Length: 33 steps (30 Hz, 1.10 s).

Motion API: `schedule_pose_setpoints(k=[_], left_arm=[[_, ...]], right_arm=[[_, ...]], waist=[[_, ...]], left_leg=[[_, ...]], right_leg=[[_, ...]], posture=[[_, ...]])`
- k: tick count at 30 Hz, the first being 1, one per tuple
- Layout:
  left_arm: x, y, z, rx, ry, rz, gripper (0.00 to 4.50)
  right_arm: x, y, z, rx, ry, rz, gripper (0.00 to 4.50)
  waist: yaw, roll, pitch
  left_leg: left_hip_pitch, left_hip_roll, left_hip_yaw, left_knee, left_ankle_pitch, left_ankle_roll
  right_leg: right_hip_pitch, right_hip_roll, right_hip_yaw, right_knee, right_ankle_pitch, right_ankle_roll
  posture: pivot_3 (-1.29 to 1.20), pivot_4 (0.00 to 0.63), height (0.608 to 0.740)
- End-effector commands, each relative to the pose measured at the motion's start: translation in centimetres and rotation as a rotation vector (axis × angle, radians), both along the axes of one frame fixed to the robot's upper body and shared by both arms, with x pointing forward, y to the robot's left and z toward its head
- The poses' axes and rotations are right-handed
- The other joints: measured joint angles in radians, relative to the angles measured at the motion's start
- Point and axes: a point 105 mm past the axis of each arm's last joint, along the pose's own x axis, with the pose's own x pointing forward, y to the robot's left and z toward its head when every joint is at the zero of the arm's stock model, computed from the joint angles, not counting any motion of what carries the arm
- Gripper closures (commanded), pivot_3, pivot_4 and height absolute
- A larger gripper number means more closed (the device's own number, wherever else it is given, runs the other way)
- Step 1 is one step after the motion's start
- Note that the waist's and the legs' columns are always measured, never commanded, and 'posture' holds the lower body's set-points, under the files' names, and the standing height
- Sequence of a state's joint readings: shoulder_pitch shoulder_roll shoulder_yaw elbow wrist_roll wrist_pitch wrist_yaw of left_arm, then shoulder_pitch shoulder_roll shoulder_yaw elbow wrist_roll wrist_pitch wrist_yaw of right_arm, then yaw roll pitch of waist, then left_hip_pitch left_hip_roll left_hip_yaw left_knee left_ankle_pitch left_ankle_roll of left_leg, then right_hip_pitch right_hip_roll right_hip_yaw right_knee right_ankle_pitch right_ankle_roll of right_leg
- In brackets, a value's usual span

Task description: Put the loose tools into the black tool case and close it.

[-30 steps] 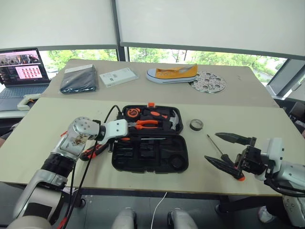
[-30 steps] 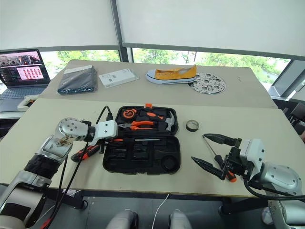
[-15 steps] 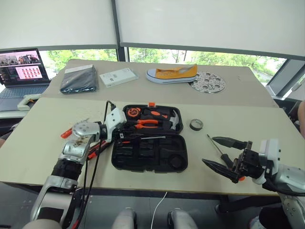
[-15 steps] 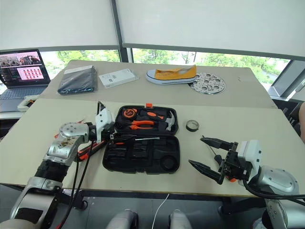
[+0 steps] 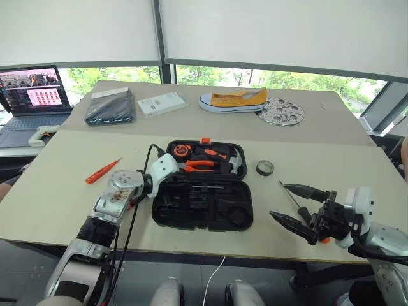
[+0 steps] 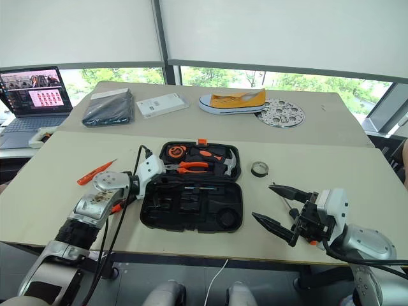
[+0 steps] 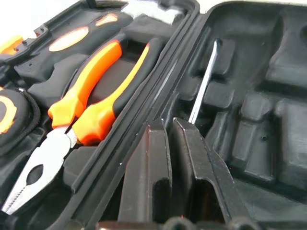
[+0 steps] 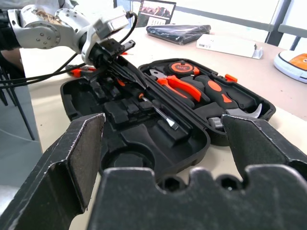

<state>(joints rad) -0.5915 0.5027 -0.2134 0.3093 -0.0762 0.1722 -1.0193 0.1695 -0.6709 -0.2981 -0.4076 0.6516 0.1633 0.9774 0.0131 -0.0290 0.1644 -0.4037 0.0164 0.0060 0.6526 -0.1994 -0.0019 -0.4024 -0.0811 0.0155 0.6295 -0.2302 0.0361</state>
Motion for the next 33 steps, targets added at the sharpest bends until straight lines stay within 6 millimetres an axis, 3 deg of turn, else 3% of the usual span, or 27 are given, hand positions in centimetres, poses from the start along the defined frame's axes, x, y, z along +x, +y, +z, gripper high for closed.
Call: schedule_pose_setpoints(k=[1,3,6,9,13,19,22,25,30,33], left_arm=[[-0.5,-0.4,-2.4,0.021,0.075,-0.015,4.14],[-0.7,-0.6,-2.0,-0.006,0.054,-0.04,4.14],[-0.5,-0.6,0.4,-0.172,0.012,-0.047,4.14],[-1.5,0.7,3.3,-0.326,-0.038,-0.118,3.46],[-4.1,4.3,4.7,-0.316,-0.059,-0.207,2.11],[-8.3,6.2,4.4,-0.327,-0.015,-0.233,0.03],[-11.1,6.9,2.4,-0.311,0.057,-0.265,0.03],[-12.2,7.2,1.9,-0.343,0.074,-0.272,0.03],[-13.8,5.9,3.5,-0.474,0.063,-0.397,0.03],[-14.1,4.8,3.7,-0.494,0.034,-0.412,0.03]], right_arm=[[-0.3,0.4,0.7,0.024,-0.029,-0.006,0.0],[-0.4,0.3,0.5,0.023,-0.026,-0.016,0.0],[-0.5,-0.6,0.7,0.024,-0.04,-0.08,0.0],[-1.6,-2.0,0.2,0.037,0.033,-0.122,0.0],[-3.6,-5.4,-1.7,-0.079,0.035,-0.291,0.0],[-6.9,-10.5,-5.9,-0.189,0.202,-0.615,0.0],[-8.6,-11.3,-7.5,-0.203,0.27,-0.664,0.0],[-8.7,-11.8,-7.6,-0.194,0.278,-0.709,0.0],[-5.3,-8.0,-4.3,-0.131,0.284,-0.542,0.0],[-2.5,-7.2,-3.1,-0.188,0.304,-0.512,0.0]], waist=[[0.001,0.002,-0.001],[0.002,0.003,-0.002],[0.002,0.003,-0.002],[0.001,0.003,-0.001],[-0.003,0.001,-0.001],[-0.006,0.003,-0.001],[-0.006,0.004,-0.001],[-0.007,0.004,-0.001],[-0.014,0.007,-0.001],[-0.019,0.006,-0.001]], left_leg=[[0.0,0.0,0.0,0.0,0.0,0.0],[0.001,0.0,0.0,0.001,0.0,0.0],[0.0,0.0,0.0,0.001,0.0,0.0],[-0.003,0.0,0.0,0.002,0.0,0.0],[-0.005,0.001,0.0,0.001,-0.001,0.002],[-0.001,0.004,0.0,-0.003,-0.002,0.002],[0.0,0.005,0.0,-0.003,-0.002,0.001],[0.0,0.006,-0.003,-0.003,-0.003,-0.001],[-0.001,0.006,-0.002,-0.003,-0.006,-0.006],[0.0,0.006,-0.001,-0.003,-0.004,-0.003]], right_leg=[[0.0,0.0,0.0,0.0,0.0,0.0],[0.001,0.0,0.0,0.0,0.0,0.0],[0.0,0.0,0.0,0.0,0.0,0.0],[-0.002,0.0,0.0,0.0,0.0,0.0],[-0.004,0.0,0.0,-0.001,0.001,-0.003],[-0.002,-0.001,0.001,-0.001,-0.004,-0.006],[-0.003,-0.004,0.001,-0.001,-0.006,-0.009],[-0.004,-0.006,0.001,-0.001,-0.006,-0.009],[-0.004,-0.01,0.001,-0.001,-0.006,-0.009],[-0.003,-0.008,0.0,-0.001,-0.006,-0.008]], posture=[[0.0,0.15,0.74],[0.0,0.15,0.74],[0.0,0.15,0.74],[0.0,0.15,0.74],[0.0,0.15,0.74],[0.0,0.15,0.74],[0.0,0.15,0.74],[0.0,0.15,0.74],[0.0,0.15,0.74],[0.0,0.15,0.74]])
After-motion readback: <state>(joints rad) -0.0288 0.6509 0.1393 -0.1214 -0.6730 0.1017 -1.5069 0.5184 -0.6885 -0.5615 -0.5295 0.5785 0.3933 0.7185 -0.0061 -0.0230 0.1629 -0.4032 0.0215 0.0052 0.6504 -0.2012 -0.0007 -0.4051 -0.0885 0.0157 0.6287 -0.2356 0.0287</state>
